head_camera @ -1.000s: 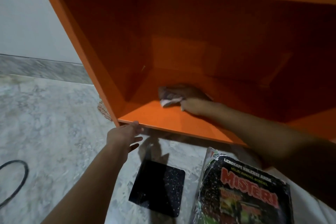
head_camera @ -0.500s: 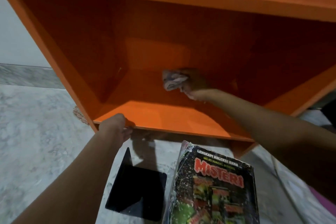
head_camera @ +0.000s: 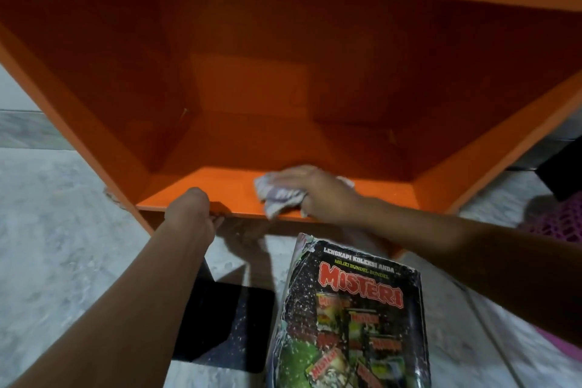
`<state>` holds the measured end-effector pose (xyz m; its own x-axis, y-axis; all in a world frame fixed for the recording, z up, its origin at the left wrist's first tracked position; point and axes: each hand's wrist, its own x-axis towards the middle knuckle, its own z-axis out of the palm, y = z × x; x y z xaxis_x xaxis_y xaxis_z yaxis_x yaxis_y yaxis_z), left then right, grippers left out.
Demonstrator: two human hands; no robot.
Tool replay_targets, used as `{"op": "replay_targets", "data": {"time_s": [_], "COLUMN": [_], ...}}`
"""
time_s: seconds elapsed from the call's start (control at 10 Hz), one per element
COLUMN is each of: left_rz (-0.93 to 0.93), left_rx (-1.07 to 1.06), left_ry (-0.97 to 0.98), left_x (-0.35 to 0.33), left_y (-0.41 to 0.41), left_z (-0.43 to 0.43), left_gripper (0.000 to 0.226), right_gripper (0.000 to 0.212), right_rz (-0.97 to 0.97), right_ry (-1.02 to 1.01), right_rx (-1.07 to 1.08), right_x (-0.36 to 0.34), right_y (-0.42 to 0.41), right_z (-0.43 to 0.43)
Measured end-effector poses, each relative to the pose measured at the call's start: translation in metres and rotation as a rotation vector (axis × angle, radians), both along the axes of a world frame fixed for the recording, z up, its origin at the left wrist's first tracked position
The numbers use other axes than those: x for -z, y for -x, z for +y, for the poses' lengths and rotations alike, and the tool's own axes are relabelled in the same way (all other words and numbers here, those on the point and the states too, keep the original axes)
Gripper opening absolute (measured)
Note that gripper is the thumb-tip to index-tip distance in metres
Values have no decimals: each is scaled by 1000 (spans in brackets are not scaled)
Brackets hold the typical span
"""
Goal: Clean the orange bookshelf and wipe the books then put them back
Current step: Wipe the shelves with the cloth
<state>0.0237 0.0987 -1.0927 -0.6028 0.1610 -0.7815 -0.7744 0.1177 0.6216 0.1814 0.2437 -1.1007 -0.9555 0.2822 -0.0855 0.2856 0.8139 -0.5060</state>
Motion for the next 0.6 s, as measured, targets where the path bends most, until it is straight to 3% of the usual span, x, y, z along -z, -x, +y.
{"op": "replay_targets", "data": {"time_s": [0.1, 0.2, 0.3, 0.4, 0.5, 0.6], "left_rz": [63, 94, 55, 52, 66, 96], "left_rx": [122, 134, 112, 167, 164, 161], "left_ry": [-52, 1, -48, -106, -168, -201], "left_x": [32, 28, 21, 31, 42, 45], "left_y": [9, -7, -35, -54, -58, -63], "left_z": [10, 13, 19, 16, 13, 8], "left_gripper": [39, 26, 9, 28, 46, 47], "right_gripper": [70, 57, 38, 43, 40, 45], "right_rz": [17, 121, 268, 426, 296, 246], "right_ry": [30, 119, 100, -3, 59, 113], "right_rx": [-228, -186, 58, 502, 512, 528], "right_x": [5, -6, -31, -50, -38, -19], "right_y": [-18, -23, -23, -10, -1, -5], "right_z": [-34, -30, 4, 52, 108, 134]}}
